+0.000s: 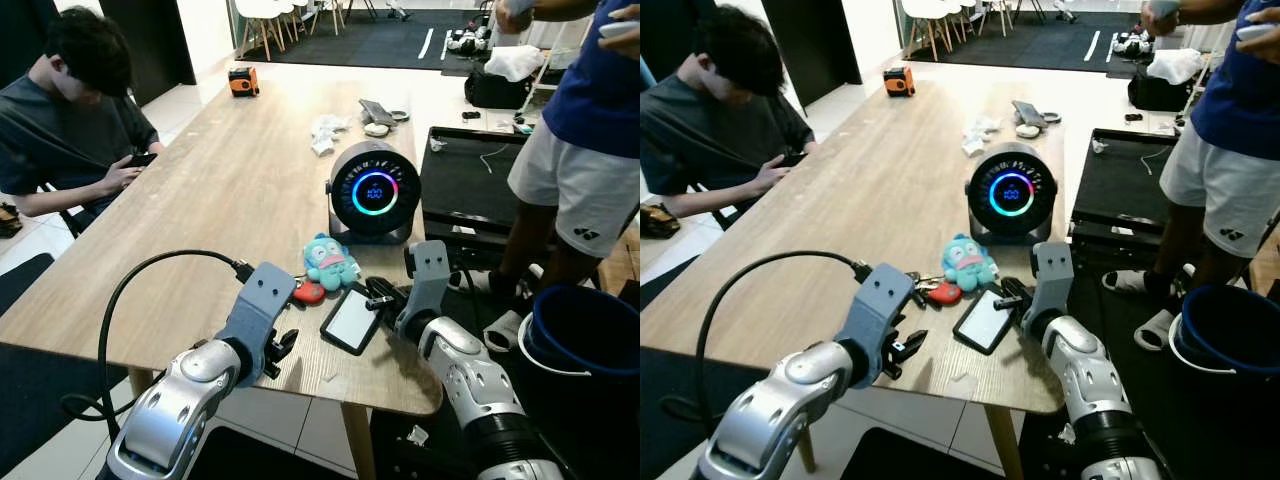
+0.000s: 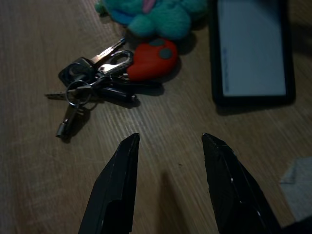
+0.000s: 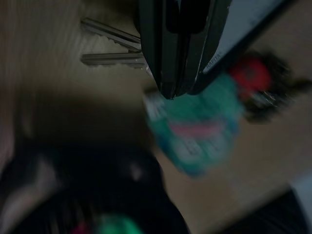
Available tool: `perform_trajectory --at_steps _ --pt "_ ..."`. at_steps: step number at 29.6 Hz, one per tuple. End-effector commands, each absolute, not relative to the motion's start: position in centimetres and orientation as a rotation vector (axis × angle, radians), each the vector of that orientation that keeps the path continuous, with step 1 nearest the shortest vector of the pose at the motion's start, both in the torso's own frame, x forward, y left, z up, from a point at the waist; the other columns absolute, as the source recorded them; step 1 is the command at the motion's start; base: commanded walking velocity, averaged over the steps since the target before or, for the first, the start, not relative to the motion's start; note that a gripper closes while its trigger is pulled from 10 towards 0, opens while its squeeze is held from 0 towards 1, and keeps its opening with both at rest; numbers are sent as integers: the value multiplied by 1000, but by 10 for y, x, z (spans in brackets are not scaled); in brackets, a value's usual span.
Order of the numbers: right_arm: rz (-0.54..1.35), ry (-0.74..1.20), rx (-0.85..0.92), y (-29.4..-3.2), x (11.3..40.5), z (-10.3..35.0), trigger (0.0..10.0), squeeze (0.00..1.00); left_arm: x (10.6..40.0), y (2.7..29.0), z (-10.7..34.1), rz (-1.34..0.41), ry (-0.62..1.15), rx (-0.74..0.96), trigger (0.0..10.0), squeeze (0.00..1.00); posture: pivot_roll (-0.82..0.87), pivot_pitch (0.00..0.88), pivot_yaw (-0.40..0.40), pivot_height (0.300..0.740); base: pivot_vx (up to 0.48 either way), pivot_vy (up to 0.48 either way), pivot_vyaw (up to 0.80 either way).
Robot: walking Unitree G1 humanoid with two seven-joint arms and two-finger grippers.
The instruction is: Hang keys on a hook
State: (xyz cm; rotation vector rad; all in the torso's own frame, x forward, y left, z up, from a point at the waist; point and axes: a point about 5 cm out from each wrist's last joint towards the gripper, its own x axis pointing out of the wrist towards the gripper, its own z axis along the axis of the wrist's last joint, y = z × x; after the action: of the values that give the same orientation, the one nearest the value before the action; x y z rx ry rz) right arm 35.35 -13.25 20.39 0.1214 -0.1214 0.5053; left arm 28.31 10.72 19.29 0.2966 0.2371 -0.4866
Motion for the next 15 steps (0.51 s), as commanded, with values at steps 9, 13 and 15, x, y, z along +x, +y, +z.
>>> perform_trajectory --at_steps 9,13,15 --pt "804 -385 69 -102 329 266 10000 0 292 102 231 -511 54 64 10000 0 107 193 63 740 0 0 0" --pt "886 -376 31 -94 323 266 10000 0 285 97 239 -615 38 21 10000 0 114 189 57 740 0 0 0" --pt "951 -363 9 -89 318 264 10000 0 279 93 246 -706 28 -7 10000 0 118 188 54 740 0 0 0"
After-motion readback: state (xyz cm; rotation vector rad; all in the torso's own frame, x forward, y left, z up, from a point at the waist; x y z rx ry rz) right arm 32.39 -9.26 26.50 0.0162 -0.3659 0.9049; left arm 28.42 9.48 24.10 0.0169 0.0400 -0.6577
